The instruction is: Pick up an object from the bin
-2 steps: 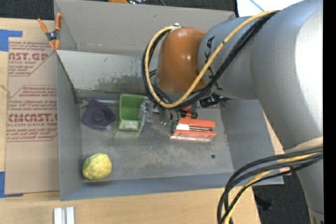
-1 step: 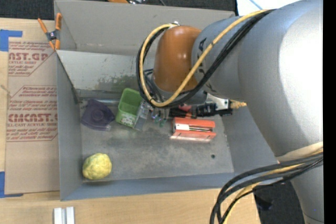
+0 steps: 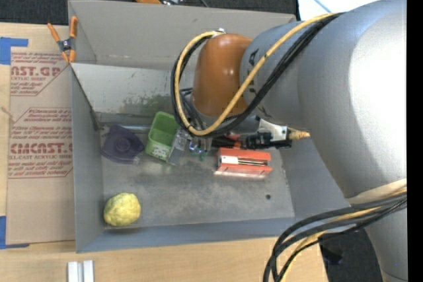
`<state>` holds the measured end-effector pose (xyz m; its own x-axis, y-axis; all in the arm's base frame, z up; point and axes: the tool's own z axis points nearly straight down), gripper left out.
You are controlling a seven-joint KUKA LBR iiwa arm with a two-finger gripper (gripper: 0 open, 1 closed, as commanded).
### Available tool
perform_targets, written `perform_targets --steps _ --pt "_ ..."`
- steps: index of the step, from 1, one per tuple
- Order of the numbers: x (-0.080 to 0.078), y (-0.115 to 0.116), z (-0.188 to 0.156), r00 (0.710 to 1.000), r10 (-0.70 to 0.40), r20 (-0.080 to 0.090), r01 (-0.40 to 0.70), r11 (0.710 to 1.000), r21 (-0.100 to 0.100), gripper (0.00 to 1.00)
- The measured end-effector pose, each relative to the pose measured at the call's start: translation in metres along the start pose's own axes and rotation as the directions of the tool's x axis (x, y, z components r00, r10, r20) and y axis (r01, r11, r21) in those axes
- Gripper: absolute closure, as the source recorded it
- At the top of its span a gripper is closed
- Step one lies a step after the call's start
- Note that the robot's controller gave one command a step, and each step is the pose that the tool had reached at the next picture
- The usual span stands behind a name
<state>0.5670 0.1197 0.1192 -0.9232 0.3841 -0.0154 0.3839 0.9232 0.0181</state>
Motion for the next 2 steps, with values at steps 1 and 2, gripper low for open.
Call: perform_targets --steps 1,2 --pt "-0.005 -0.015 -0.005 0.994 -0.112 -0.002 0.112 0.994 0.000 1.00" --pt "-0.017 -0.039 -0.094 0.995 -0.099 0.006 0.099 0.995 -0.003 1.00"
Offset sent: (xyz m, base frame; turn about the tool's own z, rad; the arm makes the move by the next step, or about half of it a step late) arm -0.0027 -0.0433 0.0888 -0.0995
